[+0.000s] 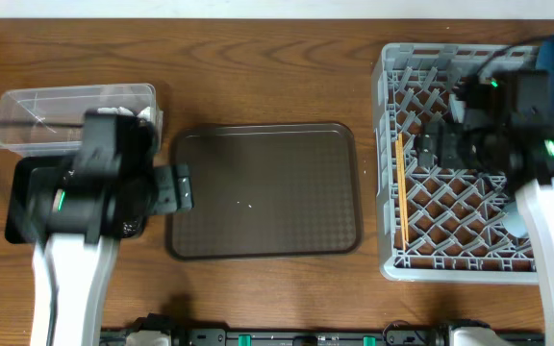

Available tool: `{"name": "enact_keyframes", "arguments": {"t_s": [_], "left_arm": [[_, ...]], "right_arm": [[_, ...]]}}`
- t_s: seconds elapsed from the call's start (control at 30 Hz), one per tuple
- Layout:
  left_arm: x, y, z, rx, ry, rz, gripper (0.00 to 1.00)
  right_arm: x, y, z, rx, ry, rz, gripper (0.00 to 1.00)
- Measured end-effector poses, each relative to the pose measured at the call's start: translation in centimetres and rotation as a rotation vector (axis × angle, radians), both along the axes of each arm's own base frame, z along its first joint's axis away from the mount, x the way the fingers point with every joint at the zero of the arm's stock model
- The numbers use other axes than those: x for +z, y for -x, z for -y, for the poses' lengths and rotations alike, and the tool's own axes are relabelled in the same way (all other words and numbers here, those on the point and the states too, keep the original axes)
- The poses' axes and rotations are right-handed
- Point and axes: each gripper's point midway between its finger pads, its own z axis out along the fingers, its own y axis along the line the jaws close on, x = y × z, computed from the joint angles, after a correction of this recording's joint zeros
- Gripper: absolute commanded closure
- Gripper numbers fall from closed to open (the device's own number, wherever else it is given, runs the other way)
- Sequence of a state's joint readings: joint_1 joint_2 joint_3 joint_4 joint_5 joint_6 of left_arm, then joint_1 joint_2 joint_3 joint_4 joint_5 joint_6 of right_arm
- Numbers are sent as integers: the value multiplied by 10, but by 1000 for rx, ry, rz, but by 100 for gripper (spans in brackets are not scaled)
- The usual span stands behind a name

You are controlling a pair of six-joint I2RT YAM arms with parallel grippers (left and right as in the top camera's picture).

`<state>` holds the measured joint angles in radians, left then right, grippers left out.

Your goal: Sort waste into correct bins and load items into the dishwasher rack

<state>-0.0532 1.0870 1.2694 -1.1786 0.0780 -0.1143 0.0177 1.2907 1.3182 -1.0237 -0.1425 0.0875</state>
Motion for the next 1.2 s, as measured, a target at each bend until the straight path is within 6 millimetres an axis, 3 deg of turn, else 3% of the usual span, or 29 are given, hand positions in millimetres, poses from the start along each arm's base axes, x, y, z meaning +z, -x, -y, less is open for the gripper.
{"name": "enact_keyframes", "arguments": {"t_s": [0.1, 0.27, 0.47, 0.7, 0.9, 1.2], "left_arm": [[23, 11, -1, -10, 4, 228, 8], [16, 39, -3, -11, 9, 408, 1], [-16, 50, -3, -9, 9, 389, 0], [-20, 53, -3, -9, 8, 367, 0], [-20, 54, -3, -9, 8, 367, 0], [-20, 54, -3, -9, 8, 367, 1]], "right_arm": [[10, 18, 1, -2, 0, 132, 1], [0, 60, 9, -29, 30, 254, 1], [-1, 97, 17, -62, 62, 323, 1], [-23, 131, 19, -62, 74, 208, 1], [-38, 146, 20, -62, 81, 120, 1], [-41, 150, 23, -69, 93, 105, 1]]}}
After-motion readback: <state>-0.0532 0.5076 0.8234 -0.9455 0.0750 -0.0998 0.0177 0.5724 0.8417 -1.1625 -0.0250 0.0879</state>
